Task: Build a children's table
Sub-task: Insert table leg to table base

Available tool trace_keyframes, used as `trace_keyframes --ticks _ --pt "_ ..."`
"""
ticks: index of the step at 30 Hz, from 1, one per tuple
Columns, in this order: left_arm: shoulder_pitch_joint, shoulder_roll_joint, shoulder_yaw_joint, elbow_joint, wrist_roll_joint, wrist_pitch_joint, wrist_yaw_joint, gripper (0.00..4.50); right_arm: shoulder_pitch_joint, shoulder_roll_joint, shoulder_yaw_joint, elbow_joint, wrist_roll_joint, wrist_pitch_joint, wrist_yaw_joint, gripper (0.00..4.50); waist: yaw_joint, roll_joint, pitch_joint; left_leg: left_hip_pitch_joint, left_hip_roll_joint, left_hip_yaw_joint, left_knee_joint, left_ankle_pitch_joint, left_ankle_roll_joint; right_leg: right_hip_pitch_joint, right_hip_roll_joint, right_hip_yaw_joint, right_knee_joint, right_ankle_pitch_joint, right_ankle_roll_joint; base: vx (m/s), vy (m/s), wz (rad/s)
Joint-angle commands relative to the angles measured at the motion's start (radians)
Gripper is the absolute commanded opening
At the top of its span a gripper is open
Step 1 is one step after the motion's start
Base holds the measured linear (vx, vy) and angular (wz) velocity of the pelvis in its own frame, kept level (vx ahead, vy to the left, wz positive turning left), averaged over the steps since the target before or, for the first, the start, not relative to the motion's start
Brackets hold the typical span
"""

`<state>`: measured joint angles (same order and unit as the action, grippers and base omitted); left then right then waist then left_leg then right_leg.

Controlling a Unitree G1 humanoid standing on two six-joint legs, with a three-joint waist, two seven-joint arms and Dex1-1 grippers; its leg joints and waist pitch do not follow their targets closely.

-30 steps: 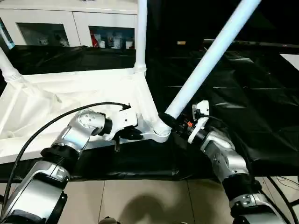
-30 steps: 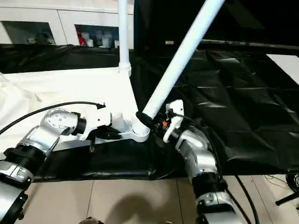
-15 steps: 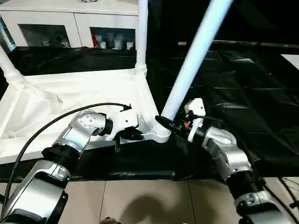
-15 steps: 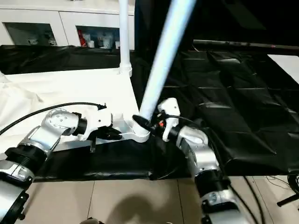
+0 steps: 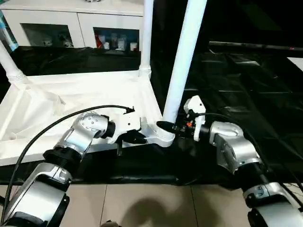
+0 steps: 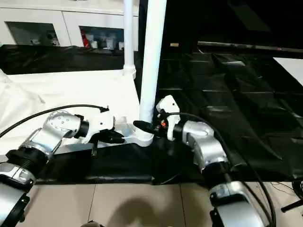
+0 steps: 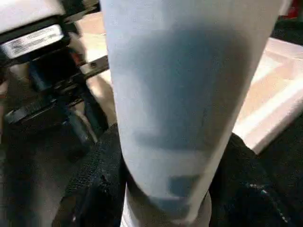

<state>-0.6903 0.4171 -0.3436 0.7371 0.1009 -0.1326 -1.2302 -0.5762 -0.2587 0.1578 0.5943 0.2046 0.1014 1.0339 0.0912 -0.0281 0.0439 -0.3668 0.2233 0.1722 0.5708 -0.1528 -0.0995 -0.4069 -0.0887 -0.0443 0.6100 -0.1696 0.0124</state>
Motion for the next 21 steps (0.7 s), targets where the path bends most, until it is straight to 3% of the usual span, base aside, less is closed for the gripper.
trace_keyframes --ticks 1,6,14,21 --pt "0.011 -0.008 -0.029 -0.041 -0.018 -0.044 -0.084 0.00 0.055 -0.023 0.064 0.084 -0.047 0.039 0.040 1.88 -0.002 0.012 -0.059 0.012 0.003 0.009 -0.070 -0.363 -0.005 0.038 -0.032 0.026 -0.075 -0.259 -0.215 0.000 0.000 0.00" --pt "0.021 -0.010 -0.022 -0.065 -0.056 -0.064 -0.133 0.00 0.080 -0.041 0.085 0.073 -0.049 0.015 0.099 1.88 -0.001 0.008 -0.057 0.015 0.004 0.009 -0.071 -0.386 -0.004 0.036 -0.034 0.026 -0.079 -0.300 -0.210 0.000 0.000 0.00" --pt "0.015 -0.007 -0.018 -0.064 -0.062 -0.069 -0.149 0.00 0.112 -0.042 0.090 0.074 -0.061 -0.021 0.131 1.88 -0.002 0.012 -0.054 0.019 0.004 0.004 -0.075 -0.440 -0.015 0.030 -0.036 0.026 -0.089 -0.389 -0.186 0.000 0.000 0.00" --pt "0.009 -0.001 -0.013 -0.055 -0.066 -0.068 -0.172 0.00 0.117 -0.038 0.086 0.094 -0.062 -0.041 0.133 1.88 -0.004 0.012 -0.056 0.017 0.005 0.003 -0.078 -0.438 -0.017 0.031 -0.034 0.025 -0.086 -0.359 -0.193 0.000 0.000 0.00"
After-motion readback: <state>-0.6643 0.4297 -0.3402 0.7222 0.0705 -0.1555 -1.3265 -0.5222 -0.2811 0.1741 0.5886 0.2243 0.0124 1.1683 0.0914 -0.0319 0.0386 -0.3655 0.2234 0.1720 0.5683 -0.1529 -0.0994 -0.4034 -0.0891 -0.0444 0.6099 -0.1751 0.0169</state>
